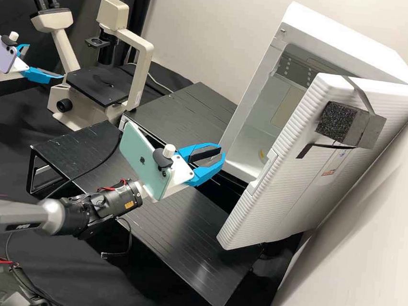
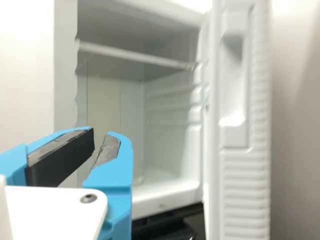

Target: Open the incubator door.

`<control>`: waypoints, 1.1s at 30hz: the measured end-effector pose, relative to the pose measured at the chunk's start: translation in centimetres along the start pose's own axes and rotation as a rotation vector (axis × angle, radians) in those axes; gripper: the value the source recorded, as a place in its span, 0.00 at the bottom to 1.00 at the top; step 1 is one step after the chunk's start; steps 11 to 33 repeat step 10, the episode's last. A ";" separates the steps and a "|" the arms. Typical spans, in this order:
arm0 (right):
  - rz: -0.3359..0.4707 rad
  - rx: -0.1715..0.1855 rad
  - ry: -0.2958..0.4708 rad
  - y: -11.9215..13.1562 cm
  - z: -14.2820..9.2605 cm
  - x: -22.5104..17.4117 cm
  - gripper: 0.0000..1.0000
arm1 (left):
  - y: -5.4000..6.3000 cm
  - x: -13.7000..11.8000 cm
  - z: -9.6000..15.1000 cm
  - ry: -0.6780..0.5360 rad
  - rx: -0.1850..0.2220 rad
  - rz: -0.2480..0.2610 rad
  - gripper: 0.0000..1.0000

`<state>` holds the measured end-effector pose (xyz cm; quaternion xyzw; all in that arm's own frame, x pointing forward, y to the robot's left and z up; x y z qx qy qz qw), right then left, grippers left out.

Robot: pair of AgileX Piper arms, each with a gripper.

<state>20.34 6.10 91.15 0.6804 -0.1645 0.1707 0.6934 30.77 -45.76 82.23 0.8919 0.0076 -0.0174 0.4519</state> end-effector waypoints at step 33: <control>-0.059 0.157 0.163 -2.2 0.1 0.3 1.00 | 0.0 0.0 0.0 0.000 0.000 0.000 1.00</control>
